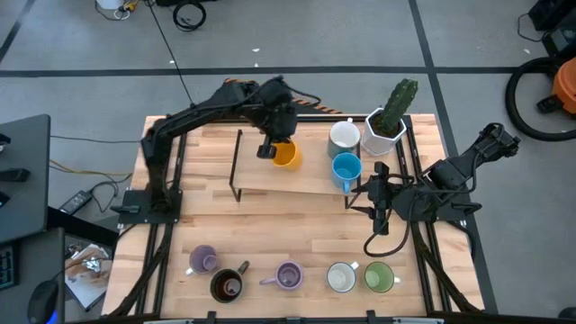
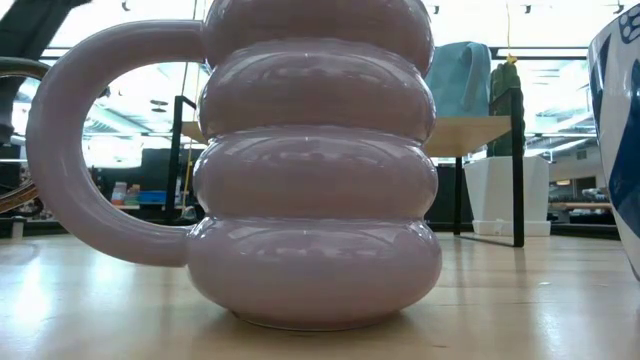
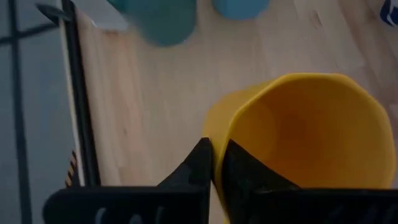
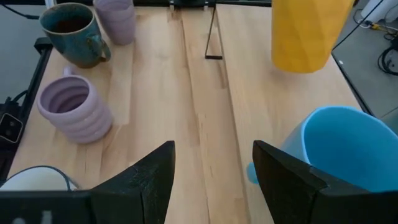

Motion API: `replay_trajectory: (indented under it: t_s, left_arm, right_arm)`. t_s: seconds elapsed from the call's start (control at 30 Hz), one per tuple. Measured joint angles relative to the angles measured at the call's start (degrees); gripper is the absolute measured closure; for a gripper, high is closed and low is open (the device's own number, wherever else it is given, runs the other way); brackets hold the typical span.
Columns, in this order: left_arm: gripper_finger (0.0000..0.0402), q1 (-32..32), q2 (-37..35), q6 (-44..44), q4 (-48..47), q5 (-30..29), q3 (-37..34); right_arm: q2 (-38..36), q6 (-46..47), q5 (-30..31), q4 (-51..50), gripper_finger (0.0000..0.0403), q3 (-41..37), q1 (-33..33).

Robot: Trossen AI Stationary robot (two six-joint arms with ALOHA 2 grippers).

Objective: Place coffee mugs
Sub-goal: Put the yellow mug on the shelf

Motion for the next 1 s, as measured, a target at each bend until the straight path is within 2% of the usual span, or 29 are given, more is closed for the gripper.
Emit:
replay_trajectory:
  t_s: [0.2,0.5,1.0]
  left_arm:
    - [0.0378,0.2,5.5,3.1,-8.2,-0.1,6.4]
    - [0.0378,-0.3,6.4,6.2,-10.8,0.0,6.7]
    - [0.0352,-2.4,6.6,8.5,-10.6,-4.2,6.5]
  right_arm:
    - [-0.9,-0.8,0.3,0.0,0.0182,0.0,0.0]
    - [-1.0,-1.3,0.5,0.0,0.0182,0.0,0.0]
    - [-1.0,-1.5,0.6,0.0,0.0185,0.0,0.0]
